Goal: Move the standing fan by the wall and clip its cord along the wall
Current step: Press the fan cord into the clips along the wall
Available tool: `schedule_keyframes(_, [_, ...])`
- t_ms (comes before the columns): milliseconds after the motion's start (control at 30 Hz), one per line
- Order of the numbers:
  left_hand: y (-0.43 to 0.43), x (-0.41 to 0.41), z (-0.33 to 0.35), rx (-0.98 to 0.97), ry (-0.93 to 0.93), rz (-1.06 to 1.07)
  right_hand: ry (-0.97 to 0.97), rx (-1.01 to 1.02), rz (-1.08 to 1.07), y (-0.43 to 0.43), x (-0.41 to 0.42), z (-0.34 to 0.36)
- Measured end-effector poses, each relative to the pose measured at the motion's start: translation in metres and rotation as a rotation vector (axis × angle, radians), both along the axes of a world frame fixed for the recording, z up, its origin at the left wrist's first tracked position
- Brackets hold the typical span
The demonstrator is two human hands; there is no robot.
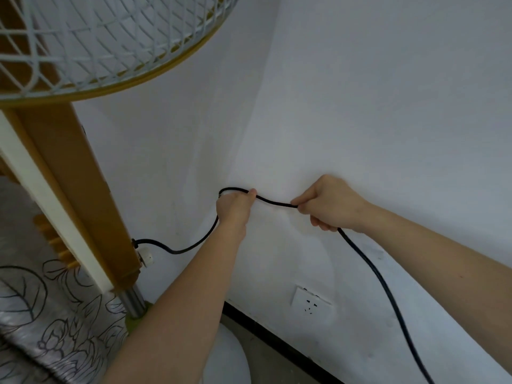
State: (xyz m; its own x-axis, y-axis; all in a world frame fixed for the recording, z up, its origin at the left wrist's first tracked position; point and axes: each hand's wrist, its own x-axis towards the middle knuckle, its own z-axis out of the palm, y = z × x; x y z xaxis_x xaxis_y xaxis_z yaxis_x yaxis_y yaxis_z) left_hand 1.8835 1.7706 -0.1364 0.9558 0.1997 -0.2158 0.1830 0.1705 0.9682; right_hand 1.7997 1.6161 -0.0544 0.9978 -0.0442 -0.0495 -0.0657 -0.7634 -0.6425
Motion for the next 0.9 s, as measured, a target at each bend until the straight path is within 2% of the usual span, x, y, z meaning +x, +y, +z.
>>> schedule_keyframes(100, [-0.002, -0.005, 0.0, -0.022, -0.008, -0.003, 0.014, 0.01, -0.008, -0.014, -0.013, 0.002])
schedule_keyframes(200, [-0.005, -0.012, 0.0, -0.022, -0.017, -0.017, -0.062, -0.102, 0.04, -0.013, -0.017, -0.001])
schedule_keyframes(367, [-0.011, -0.022, 0.004, 0.064, 0.027, -0.154, -0.119, -0.2, 0.059, -0.008, -0.016, 0.0])
schedule_keyframes(500, [-0.011, -0.031, 0.001, -0.026, 0.054, -0.257, -0.117, -0.287, 0.083, -0.002, -0.017, -0.002])
schedule_keyframes(667, [-0.019, -0.04, -0.007, -0.133, 0.092, -0.186, -0.092, -0.377, 0.1, 0.007, -0.022, -0.013])
schedule_keyframes(900, [-0.028, -0.047, -0.008, -0.27, 0.152, -0.117, -0.058, -0.384, 0.116, 0.003, -0.036, -0.018])
